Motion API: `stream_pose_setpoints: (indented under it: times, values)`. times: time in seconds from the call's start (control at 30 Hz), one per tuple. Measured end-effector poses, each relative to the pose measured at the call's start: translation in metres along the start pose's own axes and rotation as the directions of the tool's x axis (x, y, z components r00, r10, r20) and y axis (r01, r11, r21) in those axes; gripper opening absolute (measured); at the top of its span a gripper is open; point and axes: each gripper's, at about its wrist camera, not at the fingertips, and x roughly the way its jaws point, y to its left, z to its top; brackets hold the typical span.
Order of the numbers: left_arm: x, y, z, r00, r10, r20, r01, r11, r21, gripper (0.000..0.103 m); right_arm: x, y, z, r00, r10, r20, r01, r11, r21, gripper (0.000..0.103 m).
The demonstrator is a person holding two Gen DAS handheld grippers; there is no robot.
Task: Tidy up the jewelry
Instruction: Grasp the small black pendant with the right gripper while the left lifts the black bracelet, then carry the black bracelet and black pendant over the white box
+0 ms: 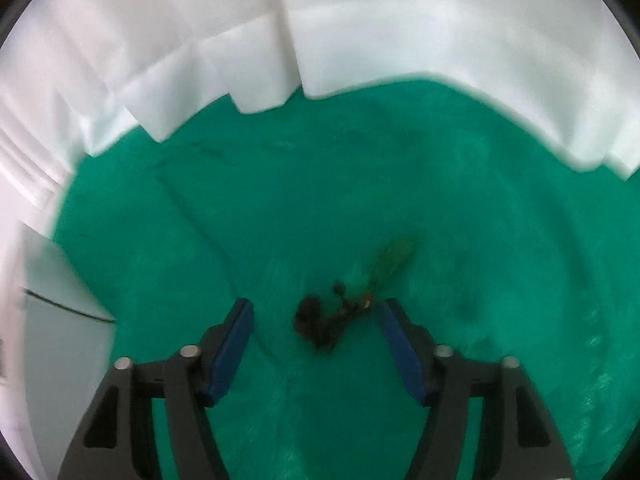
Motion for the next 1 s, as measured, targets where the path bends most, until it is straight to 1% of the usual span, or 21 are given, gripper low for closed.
stream_pose_setpoints:
  times: [0.03, 0.1, 0.13, 0.17, 0.23, 0.27, 0.33, 0.47, 0.53, 0.6, 0.67, 0.7, 0.73, 0.77, 0.8, 0.87, 0.93, 1.0]
  values:
    - [0.001, 0.002, 0.002, 1.0, -0.01, -0.003, 0.01, 1.0, -0.007, 0.009, -0.002, 0.0, -0.002, 1.0, 0.011, 0.004, -0.011, 1.0, 0.004, 0.016]
    - [-0.001, 0.011, 0.006, 0.997, -0.071, 0.001, 0.071, 0.996, -0.054, 0.009, -0.012, -0.005, -0.009, 0.999, 0.045, 0.018, -0.045, 0.999, 0.014, 0.015]
    - [-0.008, 0.017, 0.008, 0.994, -0.103, 0.02, 0.104, 0.992, -0.077, 0.009, -0.02, -0.008, -0.011, 0.997, 0.063, 0.031, -0.064, 0.998, 0.01, 0.014]
    - [-0.013, 0.019, 0.008, 0.993, -0.116, 0.033, 0.118, 0.989, -0.086, 0.009, -0.033, -0.013, -0.015, 0.993, 0.104, 0.049, -0.104, 0.995, 0.001, 0.014]
    - [-0.034, 0.025, 0.01, 0.984, -0.161, 0.072, 0.169, 0.979, -0.115, 0.009, -0.054, -0.022, -0.021, 0.986, 0.158, 0.062, -0.158, 0.987, -0.006, 0.014]
    - [-0.046, 0.027, 0.011, 0.979, -0.185, 0.09, 0.196, 0.972, -0.131, 0.009, -0.071, -0.027, -0.027, 0.978, 0.197, 0.073, -0.196, 0.98, -0.013, 0.014]
    - [-0.068, 0.028, 0.012, 0.969, -0.214, 0.12, 0.23, 0.962, -0.144, 0.009, -0.095, -0.033, -0.035, 0.966, 0.246, 0.086, -0.243, 0.969, -0.037, 0.014]
    - [-0.128, 0.032, 0.011, 0.95, -0.25, 0.189, 0.281, 0.947, -0.159, 0.009, -0.143, -0.029, -0.055, 0.935, 0.341, 0.099, -0.332, 0.938, -0.101, 0.014]
    - [-0.165, 0.039, 0.005, 0.94, -0.255, 0.227, 0.295, 0.942, -0.161, 0.009, -0.17, -0.015, -0.068, 0.91, 0.401, 0.105, -0.385, 0.911, -0.144, 0.014]
    - [-0.202, 0.046, -0.001, 0.93, -0.257, 0.262, 0.307, 0.937, -0.17, 0.009, -0.182, 0.014, -0.068, 0.887, 0.45, 0.103, -0.429, 0.885, -0.181, 0.014]
    - [-0.241, 0.055, -0.01, 0.924, -0.234, 0.302, 0.295, 0.939, -0.177, 0.009, -0.204, 0.039, -0.074, 0.852, 0.514, 0.096, -0.482, 0.844, -0.237, 0.014]
    - [-0.264, 0.064, -0.016, 0.922, -0.21, 0.326, 0.28, 0.942, -0.185, 0.009, -0.214, 0.053, -0.078, 0.837, 0.54, 0.091, -0.502, 0.824, -0.264, 0.014]
    - [-0.271, 0.068, -0.014, 0.922, -0.189, 0.337, 0.264, 0.945, -0.192, 0.009, -0.226, 0.071, -0.084, 0.813, 0.576, 0.08, -0.533, 0.793, -0.296, 0.014]
    - [-0.288, 0.079, -0.02, 0.924, -0.155, 0.35, 0.239, 0.948, -0.209, 0.009, -0.234, 0.087, -0.09, 0.791, 0.609, 0.063, -0.561, 0.762, -0.322, 0.014]
    - [-0.287, 0.086, -0.017, 0.925, -0.133, 0.355, 0.222, 0.949, -0.223, 0.009, -0.241, 0.1, -0.095, 0.776, 0.629, 0.049, -0.58, 0.741, -0.34, 0.014]
    - [-0.302, 0.108, -0.028, 0.932, -0.052, 0.359, 0.154, 0.953, -0.263, 0.009, -0.253, 0.135, -0.108, 0.741, 0.671, 0.01, -0.616, 0.686, -0.388, 0.014]
    - [-0.306, 0.127, -0.04, 0.94, 0.019, 0.342, 0.09, 0.95, -0.299, 0.009, -0.258, 0.174, -0.124, 0.716, 0.696, -0.046, -0.641, 0.631, -0.437, 0.014]
    - [-0.301, 0.147, -0.056, 0.949, 0.068, 0.307, 0.043, 0.939, -0.342, 0.009, -0.257, 0.204, -0.137, 0.703, 0.703, -0.105, -0.658, 0.588, -0.471, 0.014]
